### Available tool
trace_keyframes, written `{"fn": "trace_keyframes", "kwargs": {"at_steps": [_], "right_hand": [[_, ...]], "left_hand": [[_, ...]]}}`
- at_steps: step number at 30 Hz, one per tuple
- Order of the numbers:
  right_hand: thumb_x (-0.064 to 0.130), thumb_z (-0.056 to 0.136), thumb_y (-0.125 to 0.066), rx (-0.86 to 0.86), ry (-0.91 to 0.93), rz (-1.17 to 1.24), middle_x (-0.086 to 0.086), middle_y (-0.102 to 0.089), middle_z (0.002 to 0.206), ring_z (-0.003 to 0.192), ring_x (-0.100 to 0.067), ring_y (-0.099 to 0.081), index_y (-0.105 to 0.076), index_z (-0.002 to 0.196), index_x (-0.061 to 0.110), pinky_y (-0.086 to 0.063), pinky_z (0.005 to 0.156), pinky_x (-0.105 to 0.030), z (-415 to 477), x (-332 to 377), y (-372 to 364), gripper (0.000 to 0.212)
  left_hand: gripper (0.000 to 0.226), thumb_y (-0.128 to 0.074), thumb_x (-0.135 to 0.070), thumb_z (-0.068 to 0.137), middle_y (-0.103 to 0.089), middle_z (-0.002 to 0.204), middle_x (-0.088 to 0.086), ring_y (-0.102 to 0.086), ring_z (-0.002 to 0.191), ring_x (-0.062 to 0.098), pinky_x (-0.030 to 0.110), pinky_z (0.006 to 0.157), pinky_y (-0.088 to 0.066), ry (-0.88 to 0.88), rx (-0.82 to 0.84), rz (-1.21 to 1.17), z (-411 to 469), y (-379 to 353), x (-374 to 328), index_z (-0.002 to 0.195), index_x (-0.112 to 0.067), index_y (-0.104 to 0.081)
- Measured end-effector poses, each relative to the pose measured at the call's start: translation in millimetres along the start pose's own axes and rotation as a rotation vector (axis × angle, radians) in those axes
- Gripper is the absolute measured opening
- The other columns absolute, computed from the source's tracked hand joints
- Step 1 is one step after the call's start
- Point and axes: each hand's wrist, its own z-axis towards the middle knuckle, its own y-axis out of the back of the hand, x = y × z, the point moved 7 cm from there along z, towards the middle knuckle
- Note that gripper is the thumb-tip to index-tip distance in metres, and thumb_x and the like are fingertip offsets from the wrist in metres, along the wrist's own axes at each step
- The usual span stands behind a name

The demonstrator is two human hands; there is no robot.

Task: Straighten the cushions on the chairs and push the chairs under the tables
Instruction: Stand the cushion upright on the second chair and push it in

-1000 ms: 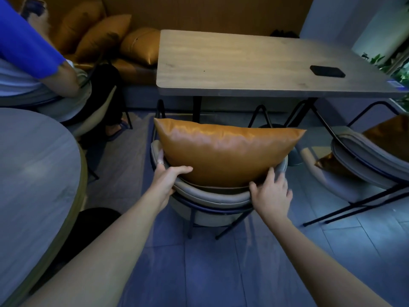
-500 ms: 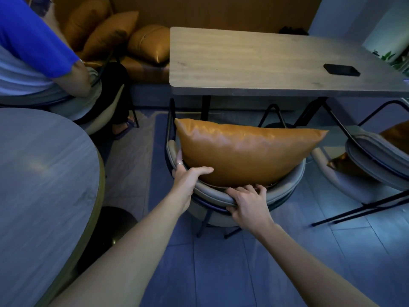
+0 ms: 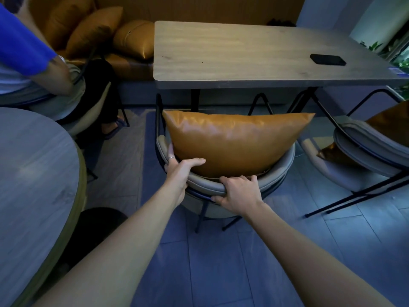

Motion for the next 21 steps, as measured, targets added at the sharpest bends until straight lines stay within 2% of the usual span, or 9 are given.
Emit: {"fn": "trace_keyframes", "kwargs": {"at_steps": [2, 4, 7, 9, 11, 13, 17, 21], "right_hand": [[0.069, 0.091, -0.059, 0.052, -0.003, 0.013, -0.003, -0.072, 0.12, 0.118, -0.031, -0.065, -0.059, 0.127, 0.027, -0.039, 0.097, -0.046, 9, 14, -1, 0.055], [0.065, 0.094, -0.059, 0.075, 0.01, 0.043, -0.005, -0.072, 0.122, 0.117, -0.032, -0.066, -0.057, 0.132, 0.025, -0.041, 0.095, -0.045, 17, 27, -3, 0.056], [0.062, 0.097, -0.058, 0.066, -0.004, 0.055, -0.005, -0.073, 0.121, 0.114, -0.033, -0.068, -0.058, 0.131, 0.024, -0.044, 0.091, -0.043, 21, 33, -2, 0.051], [0.062, 0.097, -0.058, 0.067, -0.014, 0.057, -0.005, -0.073, 0.12, 0.114, -0.033, -0.068, -0.059, 0.132, 0.026, -0.044, 0.089, -0.042, 21, 33, -1, 0.051], [0.062, 0.097, -0.058, 0.071, -0.023, 0.06, -0.005, -0.073, 0.121, 0.115, -0.032, -0.068, -0.059, 0.135, 0.027, -0.044, 0.087, -0.041, 21, 33, 0, 0.052], [0.063, 0.096, -0.058, 0.074, -0.027, 0.061, -0.004, -0.073, 0.121, 0.114, -0.032, -0.068, -0.059, 0.135, 0.029, -0.043, 0.085, -0.04, 20, 34, 1, 0.052], [0.064, 0.096, -0.057, 0.087, -0.045, 0.052, -0.004, -0.073, 0.122, 0.115, -0.031, -0.068, -0.06, 0.136, 0.029, -0.044, 0.087, -0.04, 19, 33, 0, 0.053], [0.064, 0.096, -0.057, 0.092, -0.062, 0.053, -0.004, -0.073, 0.123, 0.117, -0.031, -0.067, -0.059, 0.138, 0.028, -0.045, 0.09, -0.041, 19, 33, 0, 0.055]], "left_hand": [[0.129, -0.088, -0.031, 0.044, -0.04, 0.154, -0.001, -0.048, 0.131, 0.029, 0.054, 0.106, -0.038, 0.006, -0.003, 0.004, -1, 2, 0, 0.152, -0.056, -0.023], [0.129, -0.087, -0.032, 0.04, -0.041, 0.152, -0.001, -0.051, 0.127, 0.027, 0.05, 0.101, -0.039, 0.009, 0.005, -0.008, 0, 4, 0, 0.151, -0.057, -0.025], [0.121, -0.085, -0.022, 0.055, -0.042, 0.153, -0.004, -0.051, 0.124, 0.024, 0.049, 0.098, -0.036, 0.019, 0.032, -0.009, -3, 7, -2, 0.153, -0.055, -0.023], [0.108, -0.08, -0.012, 0.073, -0.049, 0.147, -0.007, -0.053, 0.118, 0.022, 0.053, 0.104, -0.035, 0.017, 0.057, -0.025, -3, 10, -4, 0.156, -0.05, -0.021], [0.099, -0.073, -0.005, 0.083, -0.053, 0.137, -0.009, -0.051, 0.117, 0.022, 0.06, 0.112, -0.03, 0.027, 0.065, -0.028, -2, 13, -4, 0.156, -0.047, -0.022], [0.096, -0.071, -0.004, 0.084, -0.053, 0.134, -0.008, -0.048, 0.122, 0.025, 0.062, 0.115, -0.026, 0.039, 0.062, -0.028, -2, 15, -5, 0.156, -0.046, -0.023], [0.096, -0.072, -0.005, 0.084, -0.051, 0.144, -0.005, -0.045, 0.132, 0.029, 0.066, 0.116, -0.024, 0.036, 0.067, -0.029, -1, 18, -4, 0.156, -0.046, -0.024], [0.097, -0.071, -0.005, 0.084, -0.049, 0.145, -0.005, -0.044, 0.133, 0.03, 0.067, 0.116, -0.024, 0.036, 0.087, -0.018, -1, 19, -4, 0.158, -0.045, -0.023]]}}
